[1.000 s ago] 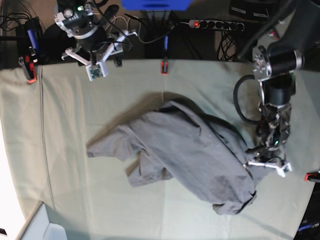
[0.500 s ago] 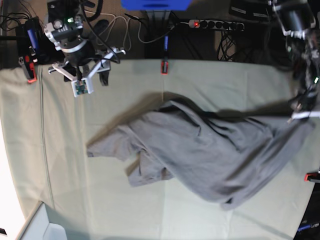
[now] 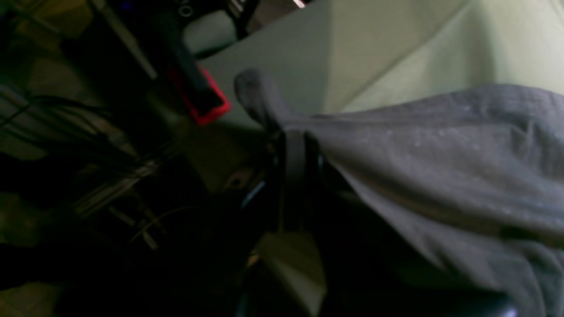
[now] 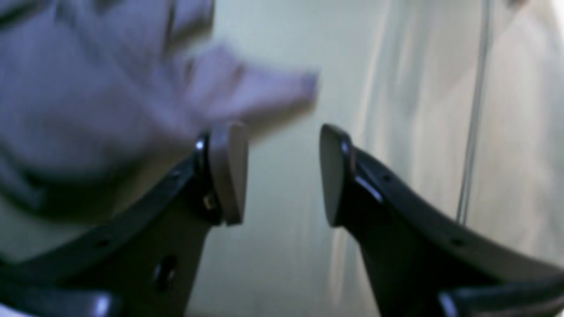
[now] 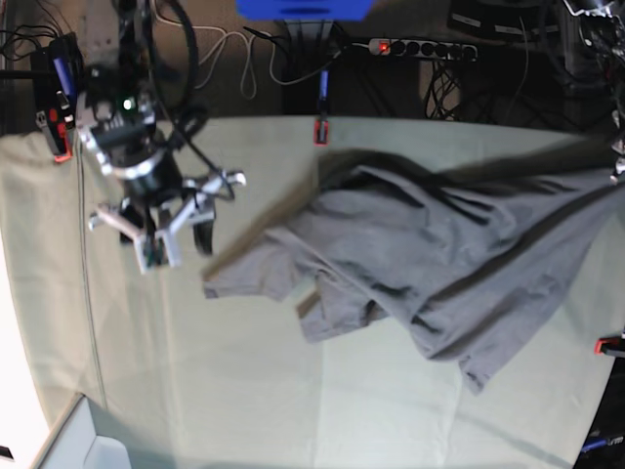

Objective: Layout the t-shirt on the table in an organized manner, then fold the t-shirt properly
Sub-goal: 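Grasp the shirt hem with the right gripper and pull it outward, then grasp a shirt corner with the right gripper and lift it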

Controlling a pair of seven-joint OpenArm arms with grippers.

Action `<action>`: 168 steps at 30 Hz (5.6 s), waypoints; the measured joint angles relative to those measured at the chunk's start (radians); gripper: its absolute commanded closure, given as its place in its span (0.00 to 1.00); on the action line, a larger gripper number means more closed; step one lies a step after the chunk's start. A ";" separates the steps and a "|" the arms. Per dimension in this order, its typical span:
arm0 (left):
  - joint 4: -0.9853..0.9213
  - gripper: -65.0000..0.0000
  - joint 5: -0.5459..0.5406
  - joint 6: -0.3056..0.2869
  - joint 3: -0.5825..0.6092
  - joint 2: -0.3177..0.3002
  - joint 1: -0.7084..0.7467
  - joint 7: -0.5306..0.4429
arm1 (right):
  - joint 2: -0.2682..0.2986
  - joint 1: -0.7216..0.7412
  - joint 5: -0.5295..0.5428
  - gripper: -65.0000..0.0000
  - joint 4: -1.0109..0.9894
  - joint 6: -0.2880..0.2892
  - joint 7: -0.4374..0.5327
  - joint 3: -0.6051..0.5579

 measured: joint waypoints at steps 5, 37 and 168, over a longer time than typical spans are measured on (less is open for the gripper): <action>0.002 1.00 0.000 0.000 0.001 0.025 -0.005 -0.006 | -0.002 0.133 -0.002 0.49 -0.143 0.209 -0.005 0.006; 0.002 1.00 0.003 0.000 0.003 0.026 -0.003 -0.004 | -0.019 0.554 -0.006 0.57 -1.002 0.228 0.122 -0.001; 0.410 1.00 0.011 0.003 0.030 0.047 -0.190 0.177 | -0.249 0.574 -0.012 0.78 -0.678 0.511 -0.009 0.045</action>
